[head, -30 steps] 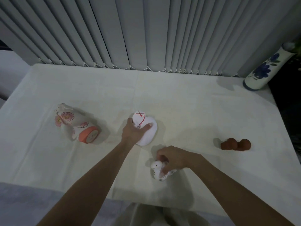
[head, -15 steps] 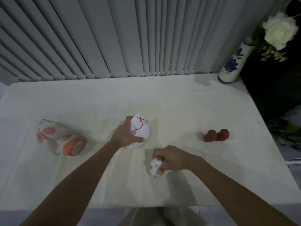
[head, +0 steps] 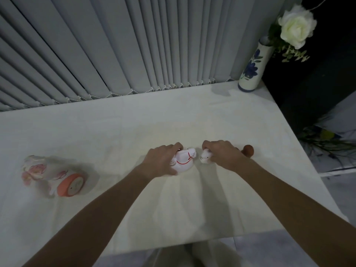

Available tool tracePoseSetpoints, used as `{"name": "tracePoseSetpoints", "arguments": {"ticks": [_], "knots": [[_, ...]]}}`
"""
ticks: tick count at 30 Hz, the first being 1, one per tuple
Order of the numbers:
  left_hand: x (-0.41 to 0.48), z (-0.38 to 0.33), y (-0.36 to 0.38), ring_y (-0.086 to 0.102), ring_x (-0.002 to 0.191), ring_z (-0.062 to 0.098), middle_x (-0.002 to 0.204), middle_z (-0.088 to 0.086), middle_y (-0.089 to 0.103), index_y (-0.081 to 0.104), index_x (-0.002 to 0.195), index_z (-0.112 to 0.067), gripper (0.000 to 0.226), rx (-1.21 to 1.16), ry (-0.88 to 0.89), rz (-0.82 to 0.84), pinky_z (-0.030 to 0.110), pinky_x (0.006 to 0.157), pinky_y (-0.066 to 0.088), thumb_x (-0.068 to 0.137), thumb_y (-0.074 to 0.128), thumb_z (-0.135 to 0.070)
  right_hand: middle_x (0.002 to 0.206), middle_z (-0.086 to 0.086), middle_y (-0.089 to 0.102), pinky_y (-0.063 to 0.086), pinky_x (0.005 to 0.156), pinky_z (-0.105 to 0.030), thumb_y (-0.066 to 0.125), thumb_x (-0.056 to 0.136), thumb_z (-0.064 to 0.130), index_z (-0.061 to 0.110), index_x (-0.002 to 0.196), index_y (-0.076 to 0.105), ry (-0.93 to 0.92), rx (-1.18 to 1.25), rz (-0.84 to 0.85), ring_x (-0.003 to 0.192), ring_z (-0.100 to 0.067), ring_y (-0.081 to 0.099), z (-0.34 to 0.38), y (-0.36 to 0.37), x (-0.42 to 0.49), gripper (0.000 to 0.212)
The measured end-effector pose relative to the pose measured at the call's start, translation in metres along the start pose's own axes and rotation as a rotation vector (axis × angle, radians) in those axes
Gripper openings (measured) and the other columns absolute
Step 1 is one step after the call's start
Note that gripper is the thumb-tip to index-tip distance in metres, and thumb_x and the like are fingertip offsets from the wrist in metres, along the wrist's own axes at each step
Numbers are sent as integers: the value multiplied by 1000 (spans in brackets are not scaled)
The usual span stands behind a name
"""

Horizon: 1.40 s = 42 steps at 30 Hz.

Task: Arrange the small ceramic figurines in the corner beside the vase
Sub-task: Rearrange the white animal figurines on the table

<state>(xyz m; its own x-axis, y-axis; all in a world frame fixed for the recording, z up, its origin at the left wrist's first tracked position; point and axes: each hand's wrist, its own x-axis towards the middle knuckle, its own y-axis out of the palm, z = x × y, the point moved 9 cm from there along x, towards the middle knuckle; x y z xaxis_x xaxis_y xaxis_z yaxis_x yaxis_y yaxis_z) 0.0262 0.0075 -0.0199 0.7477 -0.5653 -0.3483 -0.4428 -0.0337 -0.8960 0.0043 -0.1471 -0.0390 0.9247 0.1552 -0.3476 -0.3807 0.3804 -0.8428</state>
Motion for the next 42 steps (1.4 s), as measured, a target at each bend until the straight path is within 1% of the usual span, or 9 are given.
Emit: {"name": "tracePoseSetpoints", "arguments": {"ticks": [2,4,11,22,27,31,35,39,42], "knots": [[4,-4,2,57,100,26,112,-2,61,41,122,-25,63,30,13,16,35,73,45,67,72,-29,87,-2,61,45,64,-37,47,75,6,15,95,47,-21,-32,-14,78,-29,54,4,1,0,22],[6,-5,3,57,100,26,112,-2,61,41,122,-24,63,48,19,15,33,70,42,67,71,-28,85,-1,59,32,52,-27,46,75,3,10,96,48,-55,-58,-22,78,-30,54,10,1,0,23],[6,2,11,56,100,24,116,-3,58,42,124,-23,65,79,37,14,31,70,40,67,73,-28,82,4,54,26,50,-27,44,74,2,12,94,45,-11,-29,5,73,-28,50,8,2,1,23],[5,5,13,55,104,25,122,-4,57,40,129,-24,67,68,49,-28,33,76,43,70,73,-29,98,-10,63,27,61,-28,51,78,2,8,102,49,-34,-65,44,80,-27,51,15,1,2,24],[6,3,12,55,107,26,123,-2,57,40,129,-22,68,56,45,-22,36,80,44,70,74,-27,87,-4,58,26,45,-16,53,79,5,9,102,49,-6,-76,22,75,-22,46,12,-1,-1,23],[5,4,12,55,106,27,122,-1,58,41,129,-21,68,53,43,-31,36,80,43,69,74,-26,96,-9,65,30,60,-29,54,79,5,7,102,48,-26,-78,23,84,-28,55,13,2,-2,24],[7,5,14,55,107,26,126,-1,56,37,133,-22,77,53,49,-20,35,81,43,68,77,-27,91,-4,60,26,54,-26,54,78,6,9,102,47,-1,-63,24,75,-20,47,12,2,-3,24],[7,5,13,54,113,25,130,1,52,18,146,-27,115,17,81,0,35,96,41,55,84,-45,119,-4,59,32,74,-26,67,74,12,17,120,44,1,-7,89,102,-25,53,12,3,-2,51],[0,12,-3,50,118,22,133,0,50,13,148,-28,122,-64,90,-71,37,106,34,51,80,-59,129,-3,55,39,87,-30,77,68,22,24,130,40,-26,18,97,115,-23,51,17,-11,-1,73]]}}
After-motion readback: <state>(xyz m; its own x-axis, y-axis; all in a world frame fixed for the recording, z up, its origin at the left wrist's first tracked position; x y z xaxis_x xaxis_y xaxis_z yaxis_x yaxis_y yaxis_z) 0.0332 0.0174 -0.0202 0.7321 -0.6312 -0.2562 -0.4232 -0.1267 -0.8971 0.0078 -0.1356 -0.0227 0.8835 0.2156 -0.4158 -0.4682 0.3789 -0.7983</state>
